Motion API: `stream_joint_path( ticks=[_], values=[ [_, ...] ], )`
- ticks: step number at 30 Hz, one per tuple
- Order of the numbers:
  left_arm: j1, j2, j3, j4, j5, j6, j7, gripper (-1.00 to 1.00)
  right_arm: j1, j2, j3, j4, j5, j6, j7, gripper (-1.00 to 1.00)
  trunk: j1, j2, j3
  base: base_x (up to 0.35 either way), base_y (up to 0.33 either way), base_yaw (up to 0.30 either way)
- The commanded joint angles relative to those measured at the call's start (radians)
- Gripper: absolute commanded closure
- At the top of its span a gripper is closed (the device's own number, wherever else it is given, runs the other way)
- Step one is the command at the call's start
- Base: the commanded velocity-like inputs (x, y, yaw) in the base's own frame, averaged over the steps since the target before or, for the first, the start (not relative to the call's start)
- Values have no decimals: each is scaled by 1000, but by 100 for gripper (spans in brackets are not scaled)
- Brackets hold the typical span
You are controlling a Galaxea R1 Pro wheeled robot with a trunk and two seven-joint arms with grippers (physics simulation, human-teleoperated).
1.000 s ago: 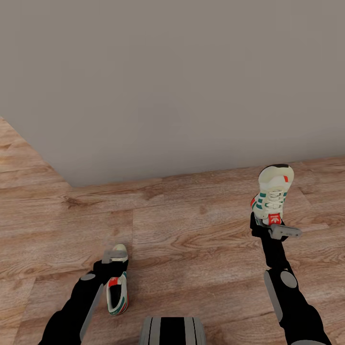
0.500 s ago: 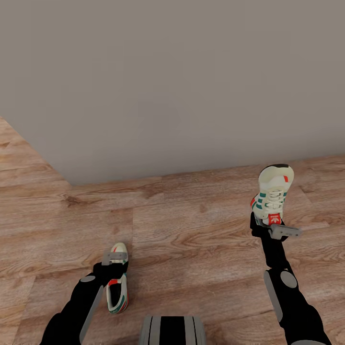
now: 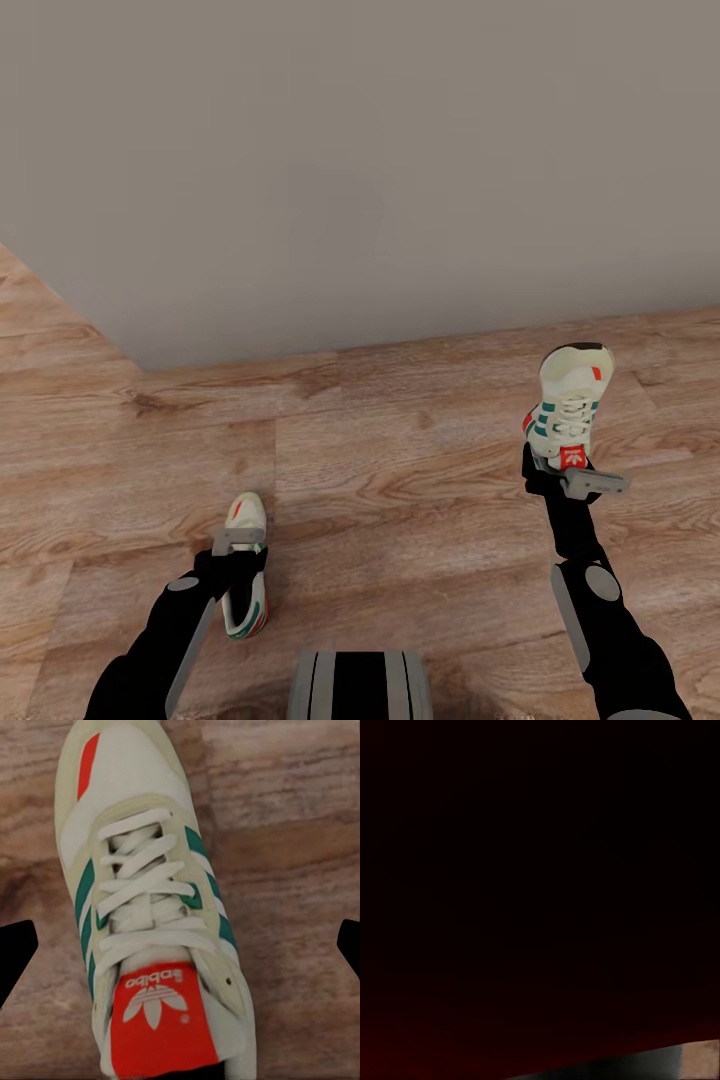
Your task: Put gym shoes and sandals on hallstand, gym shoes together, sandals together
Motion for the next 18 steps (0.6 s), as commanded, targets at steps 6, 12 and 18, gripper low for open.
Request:
stream_joint_path(
  ticks=[6, 12, 18],
  values=[
    [1, 1, 3, 0, 1, 0, 0, -100, 0, 0, 0, 0, 0, 0, 0, 100, 3, -1, -23, 0, 0, 0],
    [1, 3, 27, 0, 0, 0, 0, -100, 0, 0, 0, 0, 0, 0, 0, 100, 5, -3, -47, 0, 0, 0],
    [1, 4, 41, 0, -1, 0, 0, -100, 0, 0, 0, 0, 0, 0, 0, 100, 8, -4, -70, 0, 0, 0]
  ],
)
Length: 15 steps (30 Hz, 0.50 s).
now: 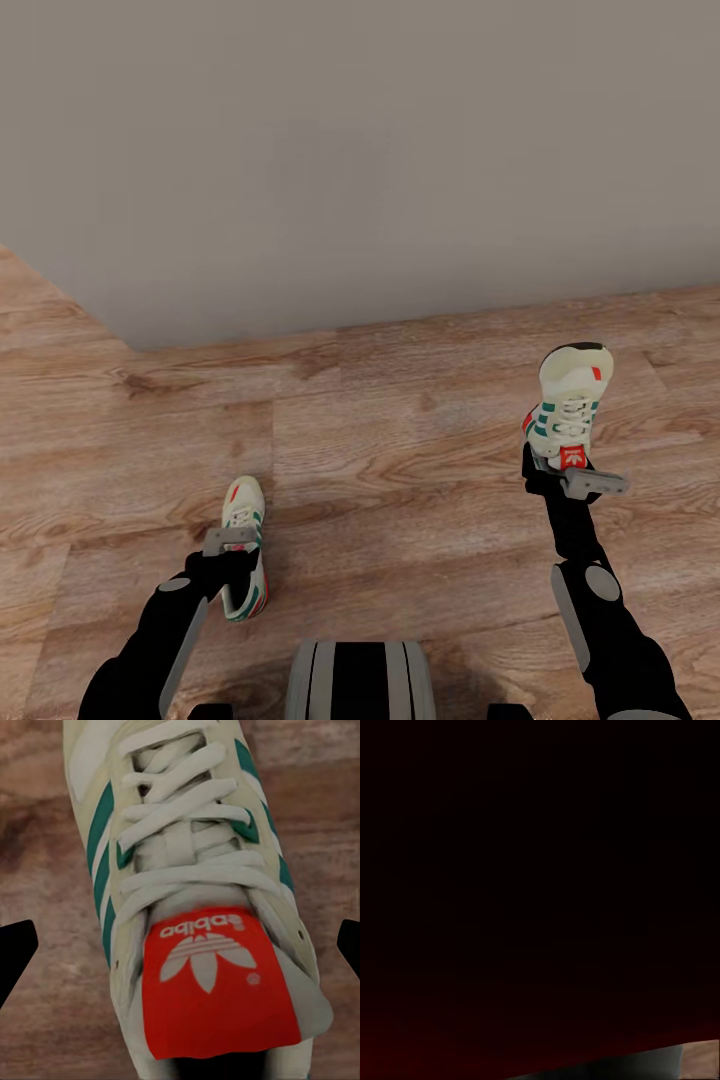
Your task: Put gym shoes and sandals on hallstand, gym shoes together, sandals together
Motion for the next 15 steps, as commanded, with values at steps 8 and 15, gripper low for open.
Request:
stream_joint_path(
  ticks=[8, 15],
  values=[
    [0, 0, -1, 0, 0, 0, 0, -100, 0, 0, -1, 0, 1, 0, 0, 100, 0, 0, -4, 0, 0, 53],
    [0, -1, 0, 0, 1, 0, 0, -100, 0, 0, -1, 0, 1, 0, 0, 100, 0, 0, -10, 0, 0, 88]
  ],
)
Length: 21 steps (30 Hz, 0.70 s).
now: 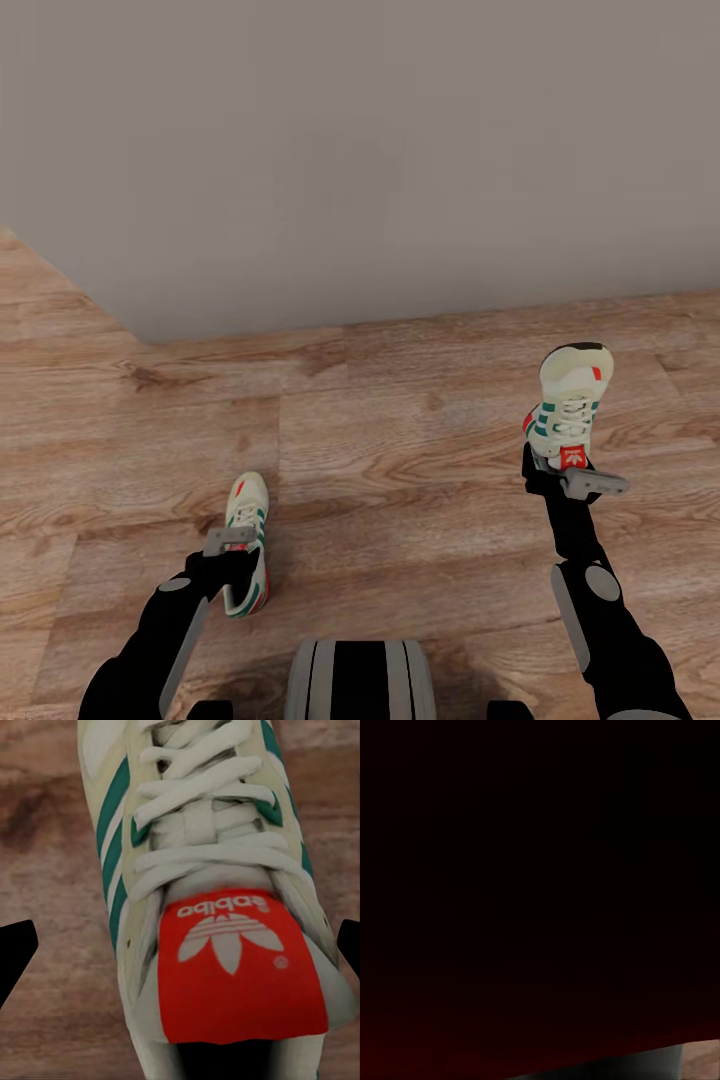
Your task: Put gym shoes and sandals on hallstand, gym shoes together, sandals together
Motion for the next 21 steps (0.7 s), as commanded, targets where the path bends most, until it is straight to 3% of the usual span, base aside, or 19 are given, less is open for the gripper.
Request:
stream_joint_path(
  ticks=[1, 5, 10, 21],
  values=[
    [0, 0, 0, 0, 0, 0, 0, -100, 0, 0, 0, 0, 0, 0, 0, 100, 0, 0, 0, 0, 0, 19],
    [0, 0, -1, 0, 0, 0, 0, -100, 0, 0, 0, 0, 0, 0, -1, 100, 0, 0, -1, 0, 0, 10],
    [0, 0, -1, 0, 0, 0, -1, -100, 0, 0, 1, 0, 0, -1, -1, 100, 2, -1, -20, 0, 0, 2],
    [0, -4, -4, 0, -1, 0, -3, -100, 0, 0, 1, 0, 0, 0, -1, 100, 2, -1, -20, 0, 0, 0]
  ],
)
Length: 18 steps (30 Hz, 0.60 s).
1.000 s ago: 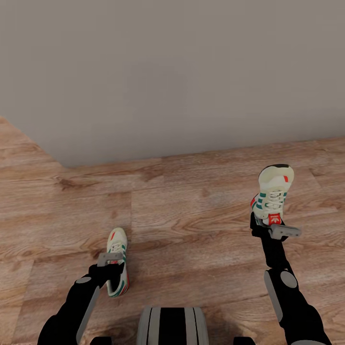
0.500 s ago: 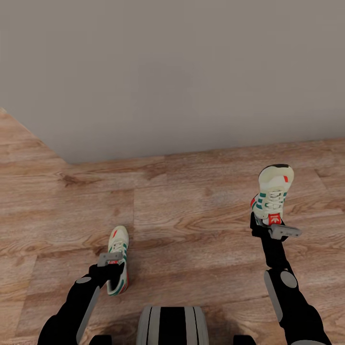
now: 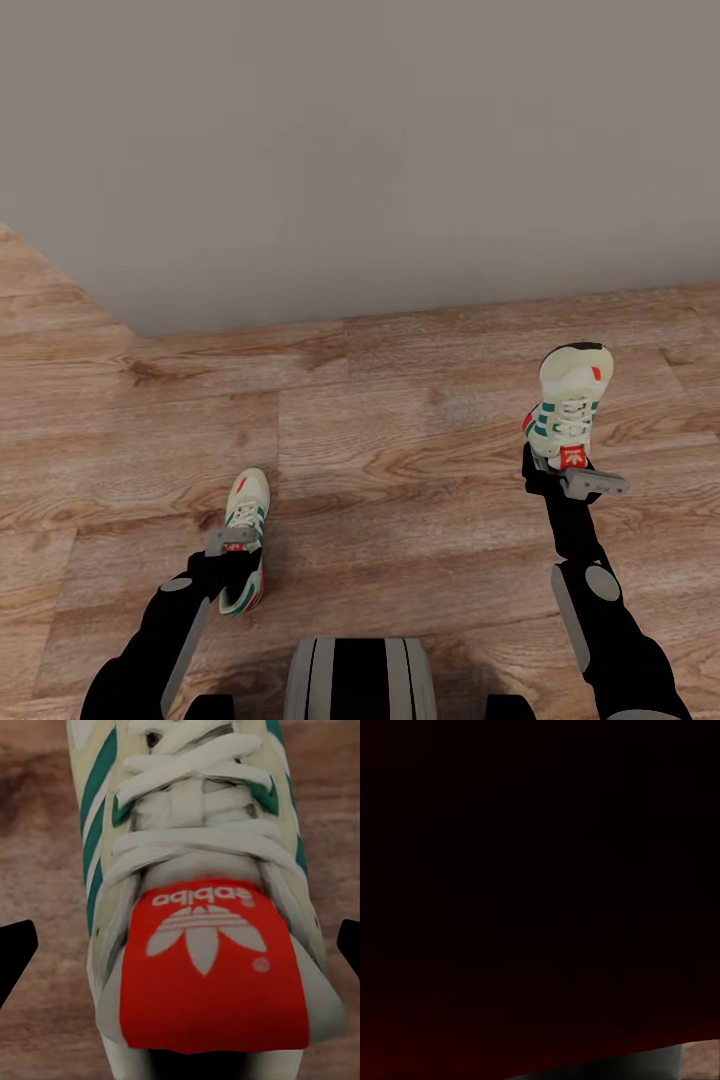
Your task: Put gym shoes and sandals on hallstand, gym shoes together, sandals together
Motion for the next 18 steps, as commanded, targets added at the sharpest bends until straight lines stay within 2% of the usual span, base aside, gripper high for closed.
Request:
stream_joint_path(
  ticks=[1, 18],
  values=[
    [0, 0, 0, 0, 0, 0, 0, -100, 0, 0, 0, 0, 0, 0, 0, 100, 0, 0, 0, 0, 0, 0],
    [52, 0, 0, 3, 0, 0, -1, -100, 0, 0, 0, 0, 0, 0, 0, 100, 0, 0, 0, 0, 0, 0]
  ],
)
